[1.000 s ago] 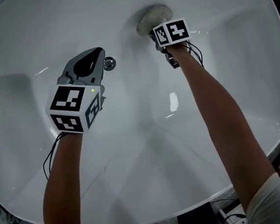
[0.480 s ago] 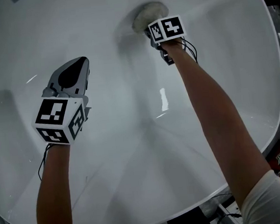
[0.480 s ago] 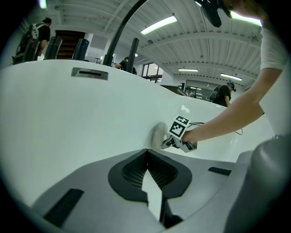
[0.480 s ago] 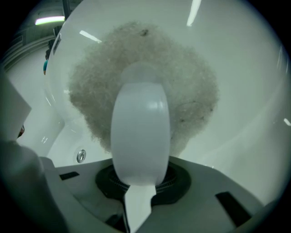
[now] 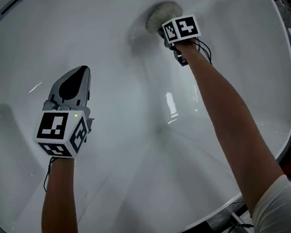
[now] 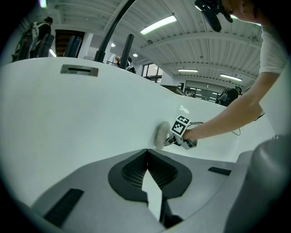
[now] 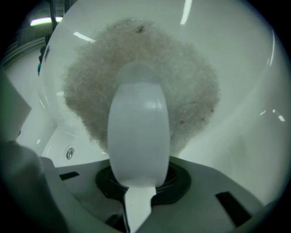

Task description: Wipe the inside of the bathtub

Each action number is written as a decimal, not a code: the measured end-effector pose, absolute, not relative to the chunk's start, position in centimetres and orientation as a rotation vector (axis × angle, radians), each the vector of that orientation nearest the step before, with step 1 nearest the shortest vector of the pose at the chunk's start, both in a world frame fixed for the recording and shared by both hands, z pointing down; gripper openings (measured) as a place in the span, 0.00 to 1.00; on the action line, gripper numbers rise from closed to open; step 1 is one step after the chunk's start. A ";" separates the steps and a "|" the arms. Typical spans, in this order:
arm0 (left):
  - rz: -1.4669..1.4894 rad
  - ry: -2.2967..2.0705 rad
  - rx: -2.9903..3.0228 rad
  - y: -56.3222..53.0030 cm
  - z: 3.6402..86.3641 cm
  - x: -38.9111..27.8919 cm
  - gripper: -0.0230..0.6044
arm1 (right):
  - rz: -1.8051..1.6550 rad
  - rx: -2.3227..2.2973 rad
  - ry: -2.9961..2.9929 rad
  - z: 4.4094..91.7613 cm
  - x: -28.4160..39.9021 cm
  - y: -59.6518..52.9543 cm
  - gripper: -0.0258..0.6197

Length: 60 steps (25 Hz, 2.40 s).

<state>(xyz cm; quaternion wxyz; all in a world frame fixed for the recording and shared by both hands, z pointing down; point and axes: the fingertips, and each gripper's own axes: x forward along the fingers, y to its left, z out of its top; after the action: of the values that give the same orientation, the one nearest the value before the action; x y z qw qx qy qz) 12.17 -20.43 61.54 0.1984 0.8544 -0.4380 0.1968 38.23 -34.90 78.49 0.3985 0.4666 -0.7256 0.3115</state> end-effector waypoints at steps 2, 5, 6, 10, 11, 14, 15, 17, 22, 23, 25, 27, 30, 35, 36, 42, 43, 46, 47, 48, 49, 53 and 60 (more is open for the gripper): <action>0.549 -1.225 2.390 -21.1 61.4 13.4 0.05 | 0.787 1.202 -1.826 77.9 40.2 -35.5 0.19; 0.538 -1.232 2.381 -22.1 61.2 14.7 0.05 | 0.786 1.224 -1.811 77.5 42.4 -36.2 0.19; 0.530 -1.237 2.379 -22.4 61.3 15.0 0.05 | 0.784 1.231 -1.807 77.5 42.8 -36.4 0.19; 0.507 -1.229 2.393 -22.9 61.4 16.1 0.05 | 0.769 1.249 -1.781 77.7 44.5 -36.8 0.19; 0.506 -1.223 2.399 -22.8 61.3 16.4 0.05 | 0.766 1.254 -1.778 77.6 44.9 -36.9 0.19; 0.507 -1.206 2.411 -22.7 61.0 17.2 0.05 | 0.754 1.276 -1.765 77.0 46.3 -37.3 0.19; 0.509 -1.202 2.412 -22.7 61.0 17.3 0.05 | 0.753 1.281 -1.763 76.8 46.7 -37.4 0.19; 0.511 -1.198 2.408 -22.6 61.0 17.2 0.05 | 0.754 1.286 -1.760 76.6 47.0 -37.3 0.19; 0.508 -1.190 2.409 -22.9 60.1 16.9 0.05 | 0.772 1.273 -1.767 76.1 46.2 -35.9 0.19; 0.509 -1.183 2.412 -22.9 59.8 16.8 0.05 | 0.779 1.269 -1.771 76.0 45.8 -35.5 0.19; 0.512 -1.169 2.417 -22.7 59.1 16.5 0.05 | 0.804 1.271 -1.791 75.5 45.1 -34.7 0.19; 0.519 -1.160 2.418 -22.4 58.3 16.2 0.05 | 0.825 1.271 -1.825 74.5 44.2 -33.7 0.19; 0.530 -1.158 2.419 -21.8 56.8 15.3 0.05 | 0.824 1.246 -1.886 72.2 42.2 -32.3 0.19; 0.533 -1.147 2.427 -20.8 53.9 13.2 0.05 | 0.854 1.235 -2.006 67.7 37.5 -29.9 0.19; 0.536 -1.140 2.433 -20.6 53.1 12.8 0.05 | 0.863 1.229 -2.023 66.8 36.5 -29.2 0.19; 0.503 -1.161 2.443 -19.8 47.4 9.7 0.05 | 0.912 1.203 -2.126 60.8 30.6 -25.6 0.19; 0.491 -1.169 2.437 -19.5 46.7 9.0 0.05 | 0.913 1.198 -2.137 59.9 29.6 -24.9 0.19; 0.479 -1.159 2.437 -18.1 44.6 7.3 0.05 | 0.926 1.183 -2.163 57.5 26.6 -22.3 0.19; 0.483 -1.152 2.445 -17.5 43.9 6.8 0.05 | 0.929 1.174 -2.166 56.7 25.6 -21.3 0.19; 0.484 -1.148 2.450 -16.9 43.1 6.2 0.05 | 0.926 1.162 -2.169 56.0 24.5 -20.4 0.19; 0.479 -1.148 2.451 -16.4 42.3 5.6 0.05 | 0.918 1.150 -2.174 55.1 23.5 -19.6 0.19; 0.462 -1.153 2.445 -14.3 39.5 3.3 0.05 | 0.891 1.145 -2.222 49.9 19.7 -17.1 0.19; 0.468 -1.185 2.457 -8.9 32.6 -1.3 0.05 | 0.848 1.102 -2.323 39.9 13.3 -10.6 0.19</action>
<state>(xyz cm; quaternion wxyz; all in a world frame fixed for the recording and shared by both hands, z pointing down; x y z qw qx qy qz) -1.28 -8.93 32.58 0.1857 0.8723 -0.4206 0.1663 13.33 -10.64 39.88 0.2151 0.3975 -0.8379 0.3059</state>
